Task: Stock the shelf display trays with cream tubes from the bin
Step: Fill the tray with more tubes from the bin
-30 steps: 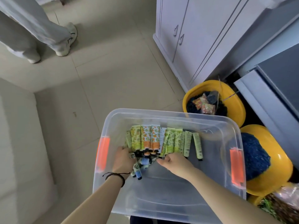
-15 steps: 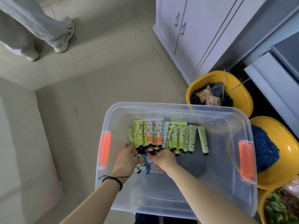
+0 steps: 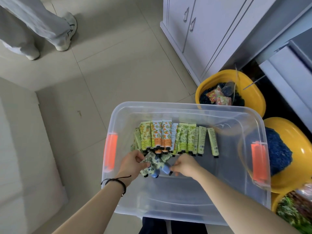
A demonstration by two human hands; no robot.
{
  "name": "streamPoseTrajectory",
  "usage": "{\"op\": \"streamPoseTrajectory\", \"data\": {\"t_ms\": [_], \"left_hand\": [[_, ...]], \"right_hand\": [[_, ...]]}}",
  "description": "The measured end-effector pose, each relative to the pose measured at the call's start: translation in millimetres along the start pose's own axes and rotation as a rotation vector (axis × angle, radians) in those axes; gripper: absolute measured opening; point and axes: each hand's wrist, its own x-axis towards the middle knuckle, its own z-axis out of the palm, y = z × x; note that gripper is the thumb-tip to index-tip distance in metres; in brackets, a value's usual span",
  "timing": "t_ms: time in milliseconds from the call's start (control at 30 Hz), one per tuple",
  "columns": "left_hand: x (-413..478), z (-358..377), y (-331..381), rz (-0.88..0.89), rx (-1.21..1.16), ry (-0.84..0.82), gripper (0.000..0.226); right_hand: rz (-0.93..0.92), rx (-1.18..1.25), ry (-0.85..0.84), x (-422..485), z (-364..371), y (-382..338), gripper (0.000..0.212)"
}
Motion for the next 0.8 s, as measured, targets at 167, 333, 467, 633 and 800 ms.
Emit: {"op": "streamPoseTrajectory", "data": {"t_ms": [167,333,467,633,800], "left_hand": [[8,3,1,-0.004,-0.033,-0.02,0.023],[12,7,-1,-0.026,-0.065,0.015,0.022],[13,9,-3,-0.083,-0.139,0.022,0.022],[12,13,0,-0.098,-0.207,-0.022,0.021],[10,13,-1,-0.066,-0.167,-0.044,0.022]], "right_hand": [[0.008,-0.011,0.02,-8,-18,13,0.029],[-0.062,0.099,0.022,0,0,-14,0.045],[-0.031,0.14,-0.021,10,20,-25,0.042],[-0.052,0.084,0.007,13,26,-22,0.033],[-0.102,0.028,0.049,2,23,-24,0.016]]}}
